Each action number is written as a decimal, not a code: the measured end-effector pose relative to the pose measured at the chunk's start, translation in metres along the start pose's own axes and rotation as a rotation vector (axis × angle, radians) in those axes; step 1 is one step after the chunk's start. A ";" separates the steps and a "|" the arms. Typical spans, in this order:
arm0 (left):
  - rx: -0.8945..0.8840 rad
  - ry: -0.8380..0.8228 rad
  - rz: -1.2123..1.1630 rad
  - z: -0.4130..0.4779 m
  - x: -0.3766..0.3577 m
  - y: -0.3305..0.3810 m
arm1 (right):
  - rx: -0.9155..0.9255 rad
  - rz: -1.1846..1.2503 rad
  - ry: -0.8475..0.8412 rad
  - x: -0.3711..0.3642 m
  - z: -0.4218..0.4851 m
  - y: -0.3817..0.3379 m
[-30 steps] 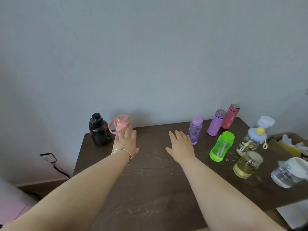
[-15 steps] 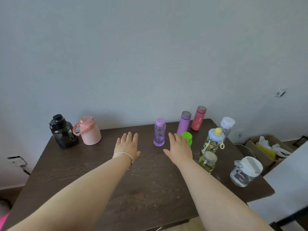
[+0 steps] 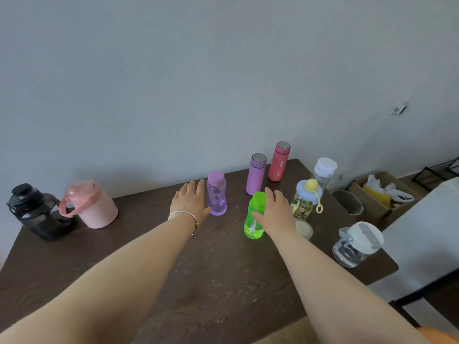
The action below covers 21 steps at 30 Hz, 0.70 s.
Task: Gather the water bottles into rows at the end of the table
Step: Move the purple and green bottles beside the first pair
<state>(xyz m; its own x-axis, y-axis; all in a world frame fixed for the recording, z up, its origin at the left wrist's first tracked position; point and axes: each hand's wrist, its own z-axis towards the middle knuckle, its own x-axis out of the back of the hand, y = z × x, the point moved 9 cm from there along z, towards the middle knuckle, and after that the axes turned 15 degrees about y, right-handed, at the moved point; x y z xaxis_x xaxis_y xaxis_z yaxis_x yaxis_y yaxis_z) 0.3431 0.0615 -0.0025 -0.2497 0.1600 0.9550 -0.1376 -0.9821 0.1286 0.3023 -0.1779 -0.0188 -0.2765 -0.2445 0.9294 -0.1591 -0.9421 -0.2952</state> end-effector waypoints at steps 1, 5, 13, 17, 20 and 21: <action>0.007 -0.003 -0.038 0.008 -0.006 0.002 | -0.030 0.022 -0.010 -0.006 0.004 0.003; 0.094 -0.056 -0.195 0.037 -0.035 0.002 | -0.173 0.141 -0.060 -0.031 0.014 0.010; 0.329 -0.115 -0.472 0.074 -0.084 -0.008 | -0.275 0.218 -0.012 -0.049 0.017 0.015; 0.399 -0.144 -0.574 0.078 -0.102 -0.007 | -0.286 0.230 -0.010 -0.050 0.015 0.016; 0.450 -0.149 -0.639 0.078 -0.112 -0.007 | -0.284 0.226 -0.004 -0.049 0.015 0.017; 0.464 -0.144 -0.652 0.078 -0.114 -0.007 | -0.284 0.227 -0.003 -0.049 0.015 0.017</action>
<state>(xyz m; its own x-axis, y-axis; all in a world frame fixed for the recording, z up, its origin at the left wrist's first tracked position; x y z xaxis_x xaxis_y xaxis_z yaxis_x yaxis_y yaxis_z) 0.4476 0.0427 -0.0912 -0.1264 0.7307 0.6709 0.2060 -0.6422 0.7383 0.3275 -0.1853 -0.0660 -0.3324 -0.4411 0.8336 -0.3507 -0.7627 -0.5435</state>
